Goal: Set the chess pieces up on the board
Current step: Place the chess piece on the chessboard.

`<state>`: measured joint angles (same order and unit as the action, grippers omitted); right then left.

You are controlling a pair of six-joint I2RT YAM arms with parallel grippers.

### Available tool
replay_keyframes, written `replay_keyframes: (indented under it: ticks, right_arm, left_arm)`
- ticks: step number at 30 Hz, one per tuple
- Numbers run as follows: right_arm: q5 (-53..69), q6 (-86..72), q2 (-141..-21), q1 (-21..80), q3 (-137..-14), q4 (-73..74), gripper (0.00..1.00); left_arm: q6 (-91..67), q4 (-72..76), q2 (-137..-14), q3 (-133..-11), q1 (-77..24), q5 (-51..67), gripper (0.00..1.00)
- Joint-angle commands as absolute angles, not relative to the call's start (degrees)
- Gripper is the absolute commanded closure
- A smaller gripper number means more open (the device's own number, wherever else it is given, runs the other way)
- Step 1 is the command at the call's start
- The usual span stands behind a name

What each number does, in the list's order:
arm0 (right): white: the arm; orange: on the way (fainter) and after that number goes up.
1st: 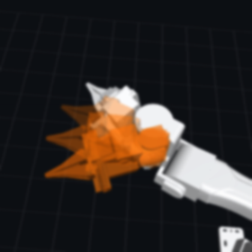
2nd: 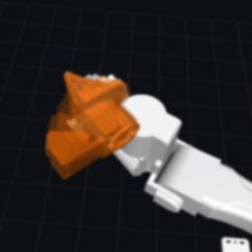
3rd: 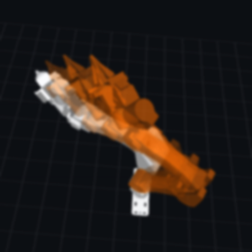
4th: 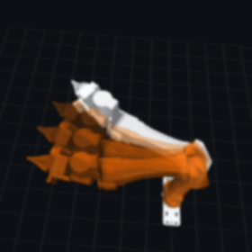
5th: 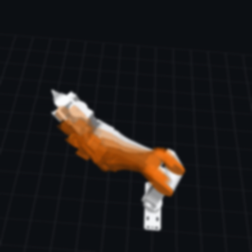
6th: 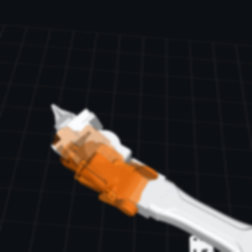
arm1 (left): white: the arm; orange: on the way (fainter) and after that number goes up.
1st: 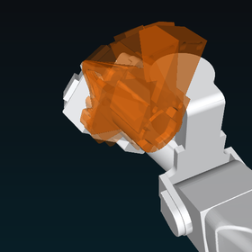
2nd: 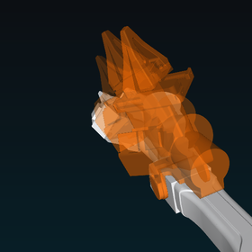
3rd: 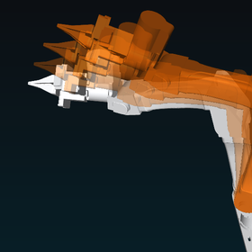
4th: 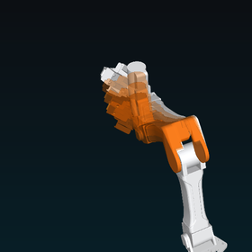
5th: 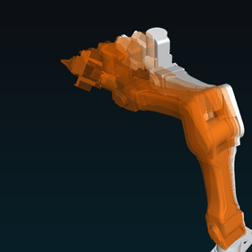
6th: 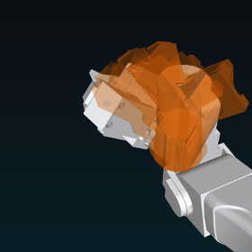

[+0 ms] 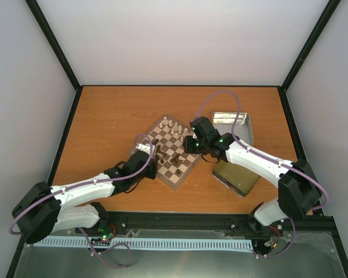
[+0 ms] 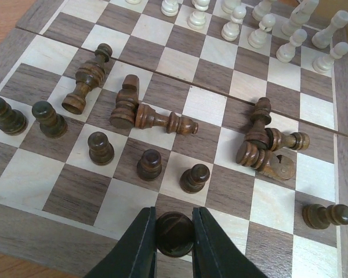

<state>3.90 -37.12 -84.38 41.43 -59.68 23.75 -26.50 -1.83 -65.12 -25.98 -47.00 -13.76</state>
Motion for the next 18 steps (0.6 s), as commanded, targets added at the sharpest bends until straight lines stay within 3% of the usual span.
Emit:
replay_keyframes:
  ticks: [1, 5, 11, 18]
  right_arm:
    - [3.71, -37.14, -83.81, 40.96, -59.35, 22.77, 0.87]
    - [3.41, -37.01, -83.5, 40.96, -59.49, 22.49, 0.87]
    - [3.21, -36.94, -82.92, 40.87, -59.61, 22.32, 0.87]
    - [2.91, -36.19, -81.99, 40.36, -59.34, 22.82, 0.87]
  left_arm:
    - [-27.55, 1.67, -66.69, -25.85, -47.72, -14.19, 0.89]
    - [-27.38, 0.75, -66.96, -26.53, -47.68, -13.97, 0.79]
    - [-28.84, -8.61, -64.07, -32.75, -47.5, -12.38, 0.48]
    - [-29.77, -29.9, -65.99, -47.08, -44.89, -5.56, 0.41]
